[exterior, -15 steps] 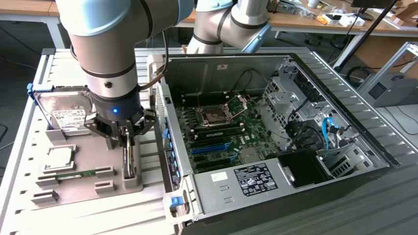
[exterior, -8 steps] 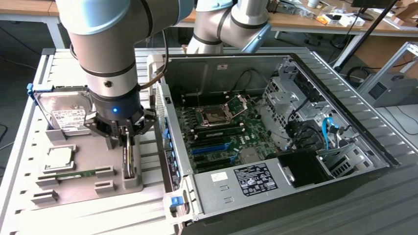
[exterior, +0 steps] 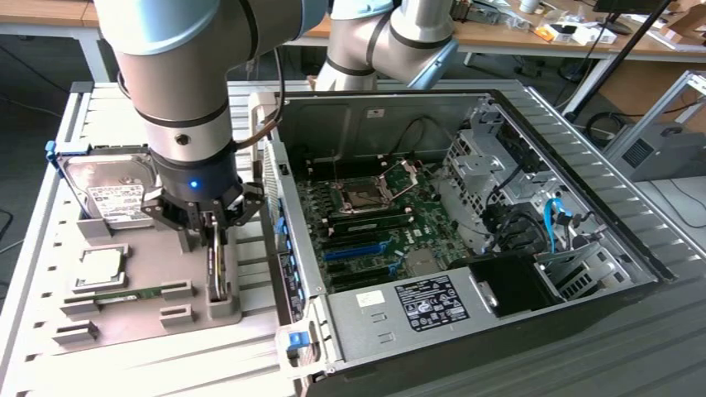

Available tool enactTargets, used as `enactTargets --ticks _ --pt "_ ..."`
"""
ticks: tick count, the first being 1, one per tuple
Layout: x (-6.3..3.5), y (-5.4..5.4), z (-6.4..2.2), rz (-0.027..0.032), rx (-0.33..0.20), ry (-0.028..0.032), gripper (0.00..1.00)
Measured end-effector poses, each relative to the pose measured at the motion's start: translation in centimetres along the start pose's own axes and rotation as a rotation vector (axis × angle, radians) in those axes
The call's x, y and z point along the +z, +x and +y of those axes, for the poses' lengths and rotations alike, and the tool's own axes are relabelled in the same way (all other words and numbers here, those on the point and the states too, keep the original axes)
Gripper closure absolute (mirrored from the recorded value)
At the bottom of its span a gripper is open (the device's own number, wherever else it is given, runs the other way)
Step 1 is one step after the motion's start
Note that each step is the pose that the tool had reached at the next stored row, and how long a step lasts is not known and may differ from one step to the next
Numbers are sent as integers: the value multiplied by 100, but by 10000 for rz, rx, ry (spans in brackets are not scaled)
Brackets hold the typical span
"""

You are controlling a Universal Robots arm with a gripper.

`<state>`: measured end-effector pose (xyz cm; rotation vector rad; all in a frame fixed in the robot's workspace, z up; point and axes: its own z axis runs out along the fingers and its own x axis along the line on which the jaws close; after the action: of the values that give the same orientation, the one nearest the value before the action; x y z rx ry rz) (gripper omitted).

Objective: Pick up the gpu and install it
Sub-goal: 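Pick up the gpu and move the gpu toward the slot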

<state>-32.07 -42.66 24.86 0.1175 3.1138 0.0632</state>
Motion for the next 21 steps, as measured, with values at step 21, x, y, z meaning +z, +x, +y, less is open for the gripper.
enactTargets --ticks 21 --pt "-44 -1 2 0 1 0 73"
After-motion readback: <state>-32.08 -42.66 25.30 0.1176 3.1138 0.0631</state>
